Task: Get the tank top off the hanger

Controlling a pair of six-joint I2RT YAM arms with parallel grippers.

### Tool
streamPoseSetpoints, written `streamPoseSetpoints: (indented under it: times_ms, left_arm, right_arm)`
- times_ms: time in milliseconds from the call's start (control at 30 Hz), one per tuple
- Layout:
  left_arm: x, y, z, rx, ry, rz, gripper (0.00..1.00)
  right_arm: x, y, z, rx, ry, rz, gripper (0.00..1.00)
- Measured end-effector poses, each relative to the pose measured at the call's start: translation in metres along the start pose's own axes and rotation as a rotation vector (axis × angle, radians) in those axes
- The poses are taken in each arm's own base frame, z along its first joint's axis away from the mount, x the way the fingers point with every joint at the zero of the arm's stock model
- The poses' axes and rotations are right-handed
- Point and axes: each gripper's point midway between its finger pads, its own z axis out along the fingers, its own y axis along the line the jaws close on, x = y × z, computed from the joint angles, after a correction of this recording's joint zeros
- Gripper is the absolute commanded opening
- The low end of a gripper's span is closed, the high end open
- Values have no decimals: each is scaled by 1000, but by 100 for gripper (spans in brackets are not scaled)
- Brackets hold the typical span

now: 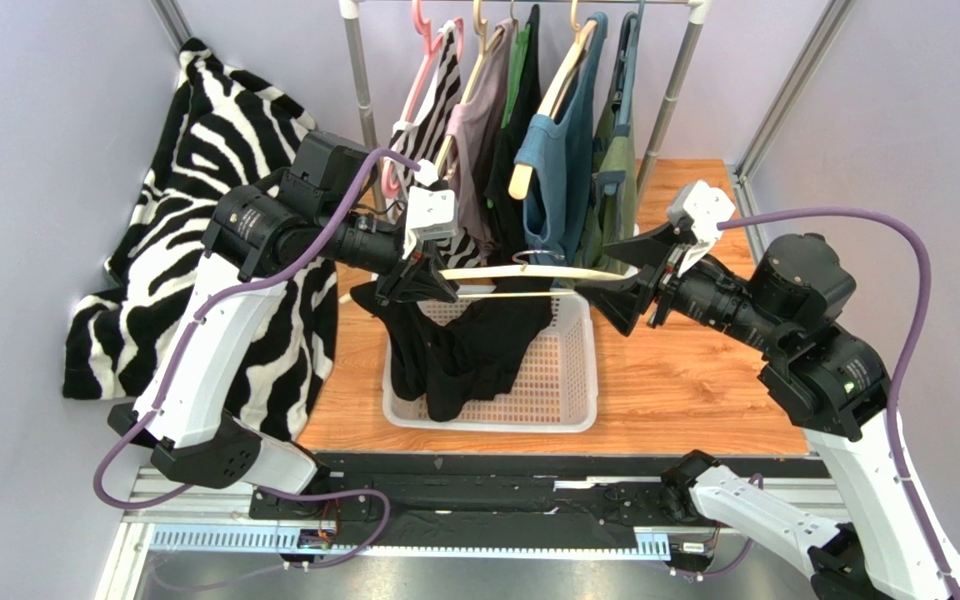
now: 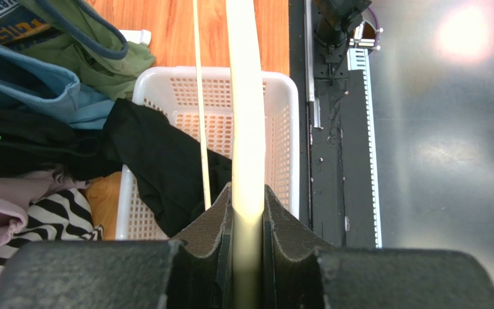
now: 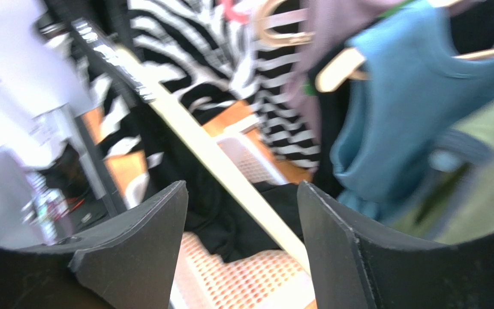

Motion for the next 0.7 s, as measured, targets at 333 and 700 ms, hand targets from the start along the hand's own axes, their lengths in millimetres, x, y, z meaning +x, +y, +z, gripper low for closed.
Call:
streamPoseSetpoints:
  times_ms: [333,700]
  left_arm:
    - [-6,-1,3,34,-21,69,0]
    - [-6,-8,7,68,-28,130,0]
  right_arm:
    - [24,20,16,-162,100,20,64]
    - [27,26,19,-204,110,12,30]
